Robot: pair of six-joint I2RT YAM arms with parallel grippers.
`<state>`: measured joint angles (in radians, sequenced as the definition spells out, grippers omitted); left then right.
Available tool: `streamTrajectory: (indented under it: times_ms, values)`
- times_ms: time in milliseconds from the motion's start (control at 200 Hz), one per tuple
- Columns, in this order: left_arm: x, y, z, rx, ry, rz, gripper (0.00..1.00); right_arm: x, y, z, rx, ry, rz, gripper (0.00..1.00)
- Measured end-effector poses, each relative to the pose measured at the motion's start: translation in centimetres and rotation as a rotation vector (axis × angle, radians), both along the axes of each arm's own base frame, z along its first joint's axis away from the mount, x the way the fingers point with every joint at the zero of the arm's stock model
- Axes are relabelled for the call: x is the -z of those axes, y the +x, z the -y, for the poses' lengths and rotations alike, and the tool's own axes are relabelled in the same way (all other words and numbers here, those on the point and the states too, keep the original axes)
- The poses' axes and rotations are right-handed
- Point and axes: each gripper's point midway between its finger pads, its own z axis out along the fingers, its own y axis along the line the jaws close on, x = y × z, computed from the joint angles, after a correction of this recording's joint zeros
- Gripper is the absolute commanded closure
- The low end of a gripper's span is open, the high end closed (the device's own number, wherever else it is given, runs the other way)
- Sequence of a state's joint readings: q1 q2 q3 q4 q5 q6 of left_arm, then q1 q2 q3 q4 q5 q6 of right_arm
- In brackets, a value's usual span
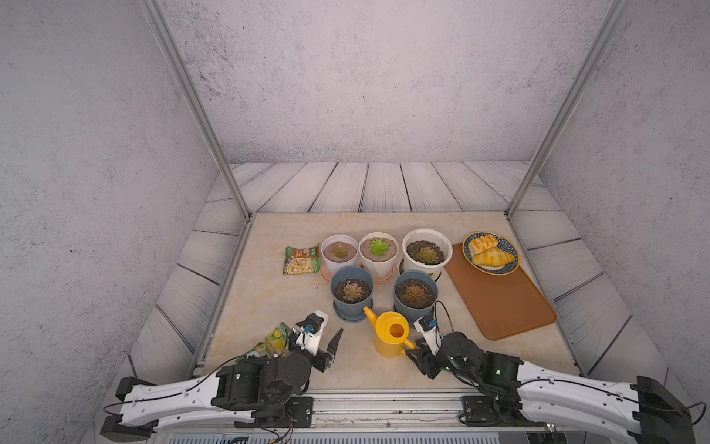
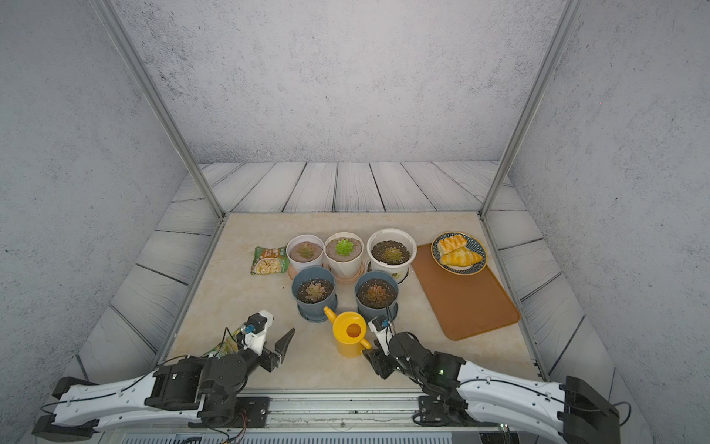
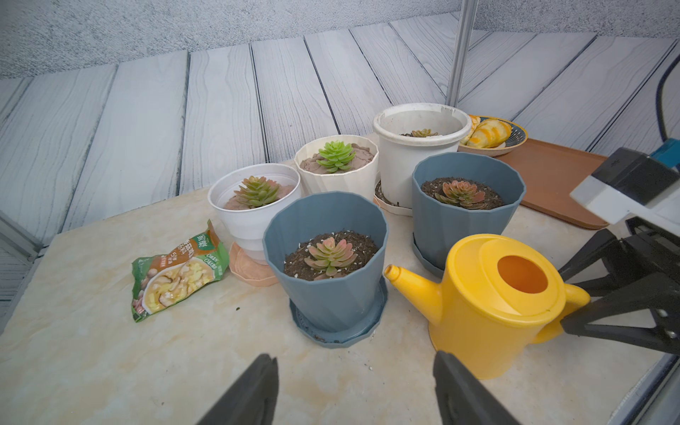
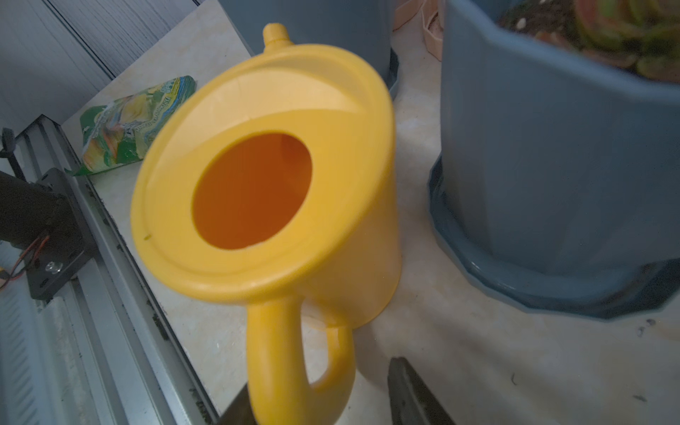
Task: Water the succulent around the soil edge
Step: Pick up the watering can from the center of the board.
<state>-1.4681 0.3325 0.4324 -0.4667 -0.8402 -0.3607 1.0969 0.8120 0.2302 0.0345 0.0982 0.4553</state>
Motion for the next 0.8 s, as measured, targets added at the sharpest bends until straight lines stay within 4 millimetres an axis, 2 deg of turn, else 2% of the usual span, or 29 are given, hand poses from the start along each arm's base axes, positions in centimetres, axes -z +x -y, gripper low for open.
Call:
streamTrajectory:
  times_ms: [260,545,691,801]
  values:
    - [0.0,0.1,-0.1,-0.006,-0.003,0.000,0.28,1.3,0.2,-0.4,-0.012,-0.043,-0.005,0.63]
    - [0.1,0.1,-0.1,-0.012,-0.008,-0.002,0.28,0.7,0.2,-1.1,-0.039,-0.015,0.015,0.67]
    - [0.1,0.1,0.0,-0.015,-0.012,-0.004,0.28,0.7,0.2,-1.2,-0.046,-0.016,0.024,0.74]
    - [0.1,0.1,0.1,-0.018,-0.015,-0.006,0.28,0.5,0.3,-1.3,-0.048,-0.012,0.031,0.84]
